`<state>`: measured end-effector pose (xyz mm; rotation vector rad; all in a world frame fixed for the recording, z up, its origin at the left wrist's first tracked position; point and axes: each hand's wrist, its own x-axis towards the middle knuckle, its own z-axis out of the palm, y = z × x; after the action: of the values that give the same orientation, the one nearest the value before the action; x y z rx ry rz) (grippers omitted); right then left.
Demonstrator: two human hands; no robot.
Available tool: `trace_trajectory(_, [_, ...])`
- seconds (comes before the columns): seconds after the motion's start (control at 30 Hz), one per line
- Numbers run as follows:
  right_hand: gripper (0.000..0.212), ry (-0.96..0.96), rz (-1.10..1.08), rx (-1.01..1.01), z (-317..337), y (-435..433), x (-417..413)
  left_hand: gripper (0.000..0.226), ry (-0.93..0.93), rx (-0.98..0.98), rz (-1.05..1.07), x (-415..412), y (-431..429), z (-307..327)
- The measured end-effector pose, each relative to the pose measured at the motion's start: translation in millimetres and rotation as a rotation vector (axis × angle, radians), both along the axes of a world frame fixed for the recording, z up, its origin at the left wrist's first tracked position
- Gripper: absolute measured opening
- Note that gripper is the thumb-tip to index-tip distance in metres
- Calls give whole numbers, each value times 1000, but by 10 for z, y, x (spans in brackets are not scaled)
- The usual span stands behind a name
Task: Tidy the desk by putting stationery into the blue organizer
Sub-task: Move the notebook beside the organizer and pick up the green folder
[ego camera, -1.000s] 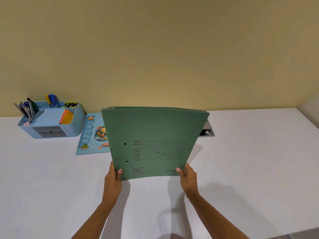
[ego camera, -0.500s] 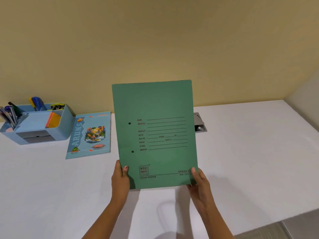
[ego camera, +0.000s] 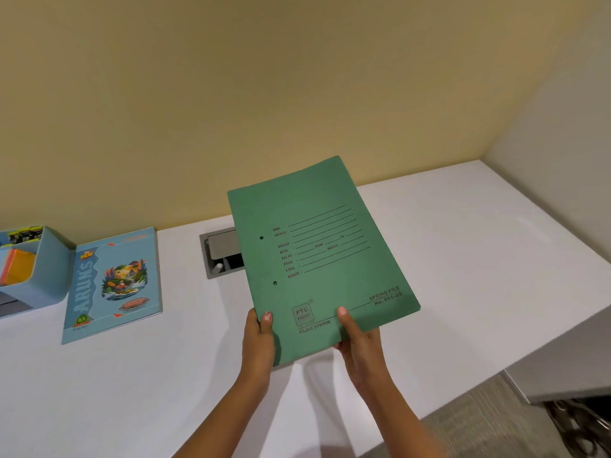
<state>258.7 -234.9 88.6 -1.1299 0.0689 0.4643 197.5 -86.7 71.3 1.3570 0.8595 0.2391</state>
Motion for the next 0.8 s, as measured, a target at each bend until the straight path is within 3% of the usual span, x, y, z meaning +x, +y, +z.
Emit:
trace_trajectory(0.13, [37, -12, -54, -11, -9, -265, 131, 20, 7, 30, -98, 105, -221, 12])
trace_trajectory(0.5, [37, 53, -214, -23, -130, -1054, 851, 25, 24, 34, -293, 838, -650, 44])
trace_trajectory(0.8, [35, 124, -249, -106, -287, -1718, 1764, 37, 138, 475, -564, 1418, -954, -389])
